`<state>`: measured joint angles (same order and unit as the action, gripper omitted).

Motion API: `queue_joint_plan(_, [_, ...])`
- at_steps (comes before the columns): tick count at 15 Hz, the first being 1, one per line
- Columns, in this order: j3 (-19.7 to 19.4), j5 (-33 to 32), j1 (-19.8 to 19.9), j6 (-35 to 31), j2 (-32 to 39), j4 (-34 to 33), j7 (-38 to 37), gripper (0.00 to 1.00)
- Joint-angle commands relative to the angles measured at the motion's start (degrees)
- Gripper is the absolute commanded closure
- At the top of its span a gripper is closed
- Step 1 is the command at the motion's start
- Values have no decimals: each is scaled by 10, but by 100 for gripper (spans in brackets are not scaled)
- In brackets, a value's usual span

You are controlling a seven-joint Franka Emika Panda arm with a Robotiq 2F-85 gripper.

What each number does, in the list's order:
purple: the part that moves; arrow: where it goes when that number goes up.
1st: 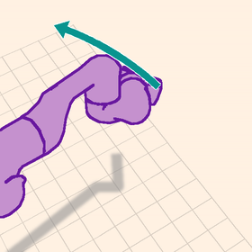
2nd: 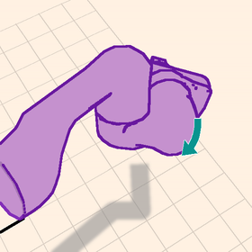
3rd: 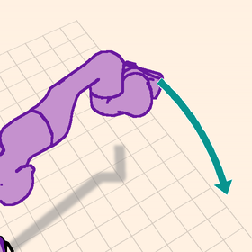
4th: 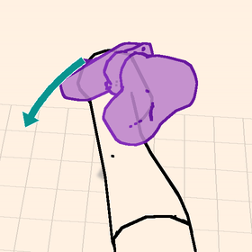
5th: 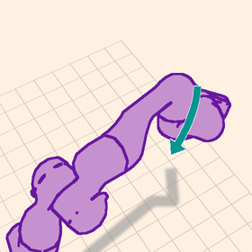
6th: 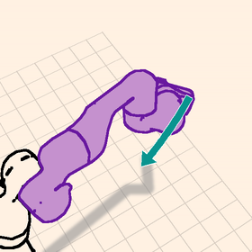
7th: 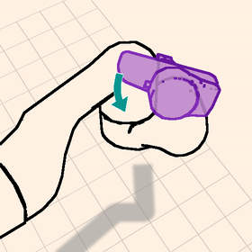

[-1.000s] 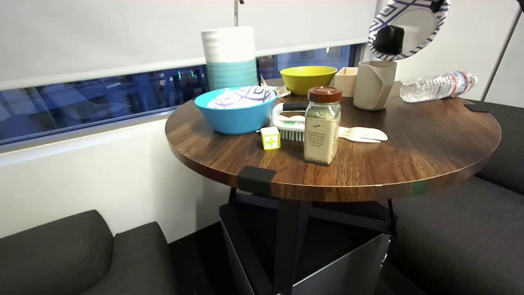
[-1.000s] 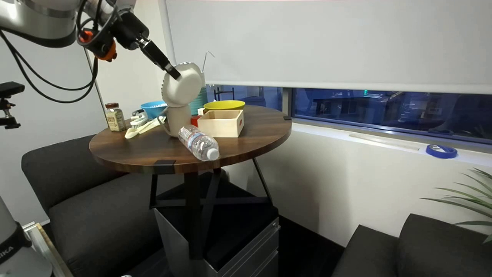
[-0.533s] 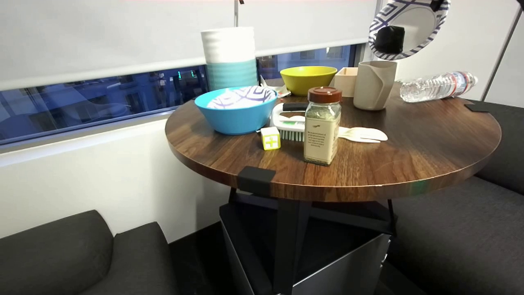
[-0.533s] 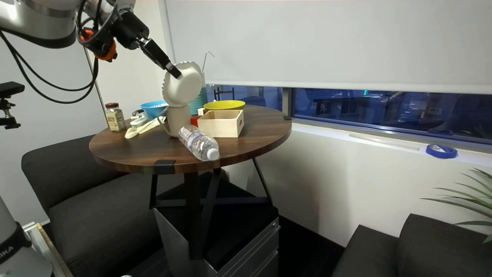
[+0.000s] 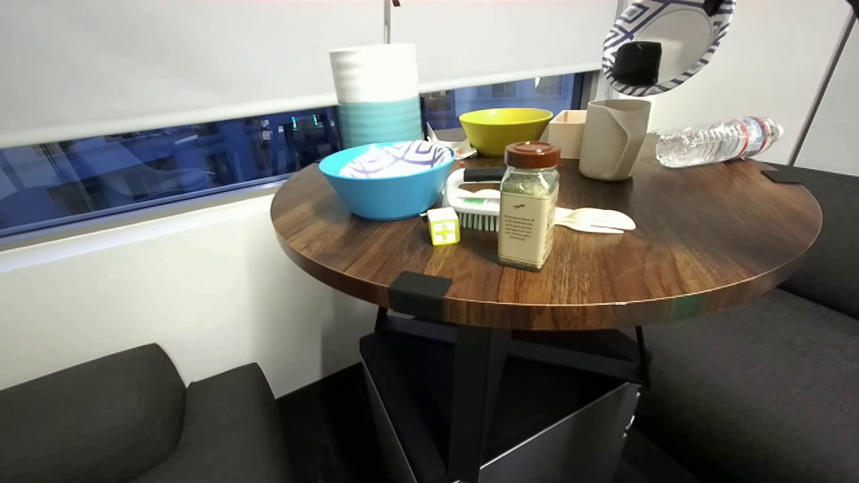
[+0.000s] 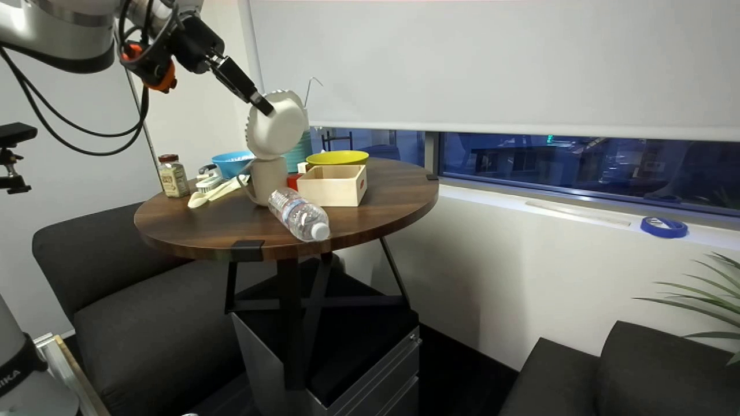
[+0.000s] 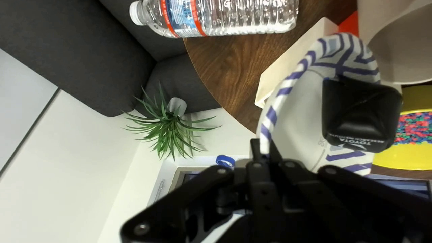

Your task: Lift the bowl, then drop the black object into the mug

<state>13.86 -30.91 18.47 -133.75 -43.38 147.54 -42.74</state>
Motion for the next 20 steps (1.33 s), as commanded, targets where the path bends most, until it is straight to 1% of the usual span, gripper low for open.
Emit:
queue_joint_plan(1, [0,-25,2,-20,-10,7,1,99])
queue_joint_plan(7, [-4,-43,0,-29,-8,7,4,99])
queue_joint_plan(15, [-19,-33,-14,-44,-5,10,35,99])
queue_joint_plan(20, [-20,-32,-10,-61,-6,13,50,99])
